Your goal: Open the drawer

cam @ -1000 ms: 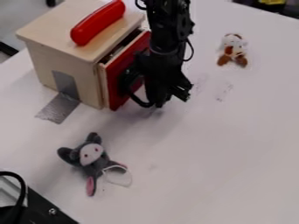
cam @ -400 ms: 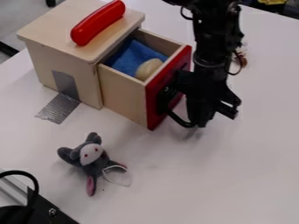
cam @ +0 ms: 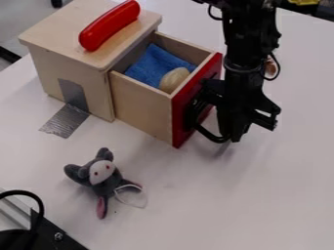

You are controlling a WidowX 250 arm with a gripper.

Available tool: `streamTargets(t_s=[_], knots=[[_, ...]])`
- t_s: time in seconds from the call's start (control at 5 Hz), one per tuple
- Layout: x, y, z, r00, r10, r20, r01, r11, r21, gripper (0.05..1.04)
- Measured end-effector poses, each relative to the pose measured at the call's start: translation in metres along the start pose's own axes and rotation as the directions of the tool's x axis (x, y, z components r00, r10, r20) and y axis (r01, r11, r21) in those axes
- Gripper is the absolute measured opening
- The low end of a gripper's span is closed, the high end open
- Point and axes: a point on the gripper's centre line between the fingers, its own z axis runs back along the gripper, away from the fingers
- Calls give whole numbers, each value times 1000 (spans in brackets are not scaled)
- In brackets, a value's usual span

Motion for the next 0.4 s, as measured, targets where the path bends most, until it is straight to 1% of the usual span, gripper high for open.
streamTargets(t_s=[0.2, 0.4], knots=[[2, -1, 9, 1000, 22, 20, -21, 1000, -16, 369], [3, -2, 34, 997, 17, 69, -15, 999, -31, 685]])
